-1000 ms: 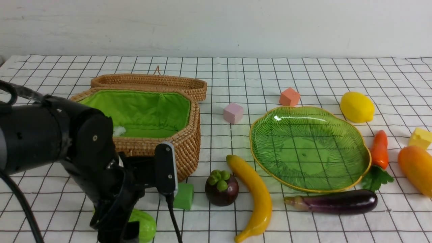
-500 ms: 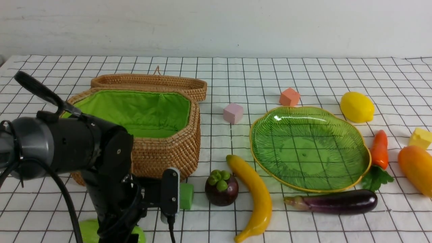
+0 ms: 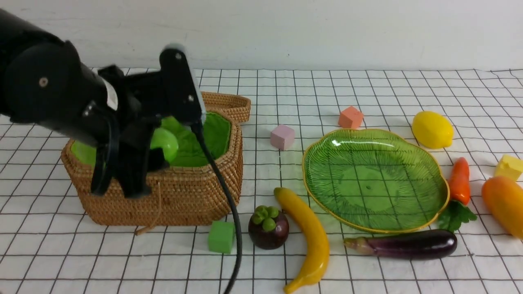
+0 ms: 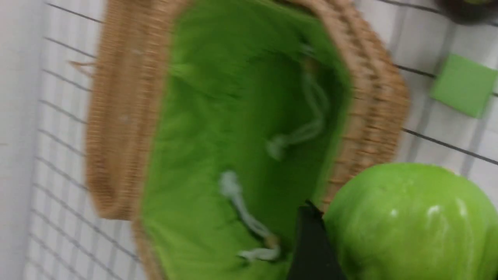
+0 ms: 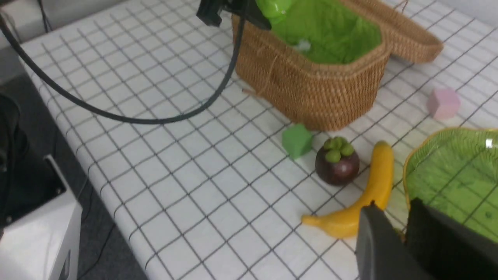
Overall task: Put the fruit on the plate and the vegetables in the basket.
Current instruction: Take a chayote with your left arm and place it on the basket on the left, then use the left arm to grab a banana and put it into the right plate
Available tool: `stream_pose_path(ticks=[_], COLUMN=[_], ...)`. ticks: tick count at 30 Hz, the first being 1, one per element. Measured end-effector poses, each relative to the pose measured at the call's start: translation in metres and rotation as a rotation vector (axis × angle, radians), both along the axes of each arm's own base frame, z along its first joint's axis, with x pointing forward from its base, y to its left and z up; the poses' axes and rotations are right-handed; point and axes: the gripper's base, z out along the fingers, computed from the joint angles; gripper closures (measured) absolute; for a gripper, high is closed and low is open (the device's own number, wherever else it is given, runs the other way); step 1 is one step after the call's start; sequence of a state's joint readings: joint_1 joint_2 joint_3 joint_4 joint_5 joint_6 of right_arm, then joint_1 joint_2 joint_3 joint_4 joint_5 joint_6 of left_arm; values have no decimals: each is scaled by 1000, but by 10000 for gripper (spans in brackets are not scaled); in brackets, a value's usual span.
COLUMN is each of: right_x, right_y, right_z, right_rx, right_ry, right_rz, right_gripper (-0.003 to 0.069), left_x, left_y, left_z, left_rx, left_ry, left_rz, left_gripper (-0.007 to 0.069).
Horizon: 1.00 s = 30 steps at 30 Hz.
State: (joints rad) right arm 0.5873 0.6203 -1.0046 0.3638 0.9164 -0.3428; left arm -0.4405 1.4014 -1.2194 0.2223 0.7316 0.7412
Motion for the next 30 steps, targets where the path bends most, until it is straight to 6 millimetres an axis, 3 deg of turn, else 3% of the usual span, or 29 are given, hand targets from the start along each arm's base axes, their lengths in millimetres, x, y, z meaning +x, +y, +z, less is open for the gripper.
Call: stream_pose_path(ticks=[4,6,10,13,15,18,21,22,23,24,26,27,28,29,30], right_x=[1,1,0,-1,-1,-1,-1,-2,-2,-3,-4,-6,-7,-7,-9], right_y=[0,1,2,2,2,2,1,1,1,-2,-5,-10,-12,-14,-19], right_z=[2,3,3,2,2,2,1,0,0,-1,-1,-2,-2,-3,-4], right_rx=[28,35,48,44,43,43,40,36,35,26,13,-18,-29,-42,-76], right_ry=[-11,-8,7,15,18,17,23,38,44,84,100,154,182,189,230], right_rz=[-12,-11,0,4,6,6,5,-3,-7,-35,-54,-100,-126,-134,-177], right_gripper=[513,512,510,508,508,508,508,508,508,508,508,508,507,506,504], left_x=[26,46,59,60,59,56,44,35,34,21,15,3,-4,-6,-20], left_y=[6,7,4,3,4,6,9,8,8,5,2,-8,-16,-18,-38], left_z=[-6,-20,-32,-33,-32,-32,-29,-24,-24,-15,-11,-6,-4,-4,-5], left_rx=[-4,-1,6,6,2,-13,-139,-280,-301,-495,-590,-704,-730,-732,-724], left_ry=[-73,-104,-134,-143,-136,-99,1,80,91,190,243,334,382,393,465], left_rz=[27,26,5,1,12,52,183,299,315,448,505,557,559,558,519], left_gripper=[193,193,145,18,-27,-39,-8,40,48,150,217,342,424,440,558])
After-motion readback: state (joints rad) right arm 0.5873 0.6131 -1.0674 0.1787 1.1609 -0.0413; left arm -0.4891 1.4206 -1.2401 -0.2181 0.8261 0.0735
